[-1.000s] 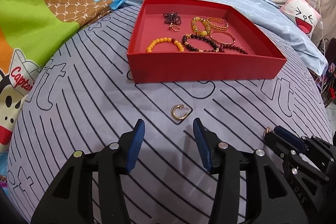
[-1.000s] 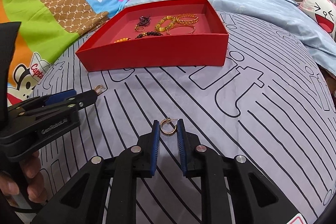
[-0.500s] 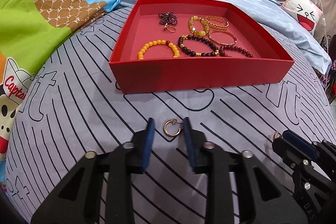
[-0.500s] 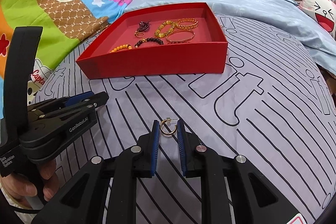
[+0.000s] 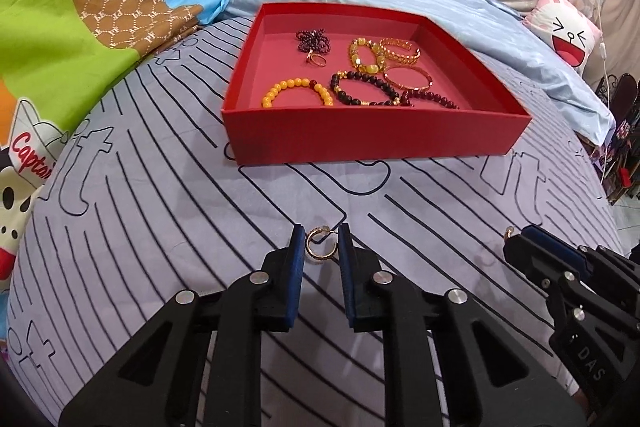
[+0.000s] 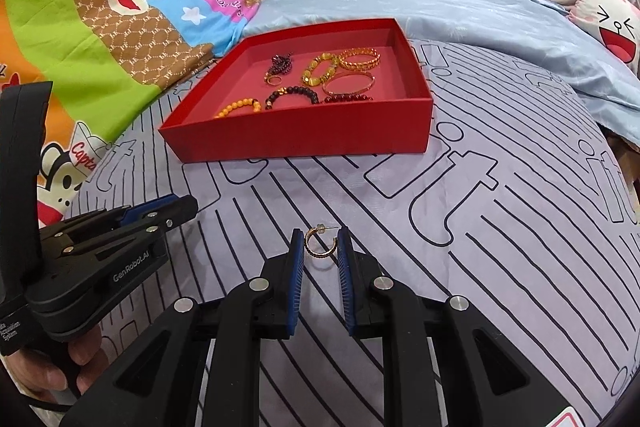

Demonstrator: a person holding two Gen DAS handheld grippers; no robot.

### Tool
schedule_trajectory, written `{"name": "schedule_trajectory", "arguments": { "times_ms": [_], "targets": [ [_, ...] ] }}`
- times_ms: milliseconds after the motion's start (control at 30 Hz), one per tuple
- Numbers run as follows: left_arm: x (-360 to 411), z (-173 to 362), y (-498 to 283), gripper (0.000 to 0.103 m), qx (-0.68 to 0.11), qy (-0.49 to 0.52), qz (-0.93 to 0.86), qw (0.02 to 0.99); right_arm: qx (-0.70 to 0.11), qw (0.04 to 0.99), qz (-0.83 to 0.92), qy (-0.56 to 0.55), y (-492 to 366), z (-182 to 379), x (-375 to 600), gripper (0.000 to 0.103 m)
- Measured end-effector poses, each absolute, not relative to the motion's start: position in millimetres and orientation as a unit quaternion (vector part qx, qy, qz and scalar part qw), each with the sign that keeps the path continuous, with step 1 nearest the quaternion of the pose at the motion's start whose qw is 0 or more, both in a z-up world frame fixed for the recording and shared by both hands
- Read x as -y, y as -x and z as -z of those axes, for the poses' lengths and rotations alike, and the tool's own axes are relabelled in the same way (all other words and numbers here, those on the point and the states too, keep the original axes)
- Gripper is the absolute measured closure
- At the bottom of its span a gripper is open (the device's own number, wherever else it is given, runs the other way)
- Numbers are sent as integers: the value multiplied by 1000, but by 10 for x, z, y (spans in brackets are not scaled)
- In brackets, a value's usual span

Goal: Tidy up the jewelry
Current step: 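Carry the gold ring with the left tool while the right tool carries its gold ring into the tray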

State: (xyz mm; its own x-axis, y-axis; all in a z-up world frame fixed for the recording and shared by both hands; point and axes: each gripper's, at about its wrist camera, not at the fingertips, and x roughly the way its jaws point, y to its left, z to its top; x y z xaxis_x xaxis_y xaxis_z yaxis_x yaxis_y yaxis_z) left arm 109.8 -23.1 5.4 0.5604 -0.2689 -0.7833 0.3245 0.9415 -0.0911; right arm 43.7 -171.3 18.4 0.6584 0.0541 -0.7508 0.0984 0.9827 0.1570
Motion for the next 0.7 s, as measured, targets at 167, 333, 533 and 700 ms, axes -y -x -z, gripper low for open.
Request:
{"name": "schedule_trajectory", "arguments": {
  "times_ms": [167, 333, 533, 700],
  "targets": [
    [161, -210, -1000, 87, -430, -17, 175, 885, -398, 912, 8, -93, -382, -322, 1685, 87],
    [125, -405, -904, 87, -415, -9, 181, 892, -382, 919, 6, -93, -325, -471, 1674, 87],
    [117, -659, -841, 87, -394, -2, 189, 899, -364, 927, 4, -91, -292, -641, 1697, 87],
    [175, -879, -861, 86, -376, -4, 195, 906, -346, 934, 3, -86, -343, -808, 1733, 87]
  ]
}}
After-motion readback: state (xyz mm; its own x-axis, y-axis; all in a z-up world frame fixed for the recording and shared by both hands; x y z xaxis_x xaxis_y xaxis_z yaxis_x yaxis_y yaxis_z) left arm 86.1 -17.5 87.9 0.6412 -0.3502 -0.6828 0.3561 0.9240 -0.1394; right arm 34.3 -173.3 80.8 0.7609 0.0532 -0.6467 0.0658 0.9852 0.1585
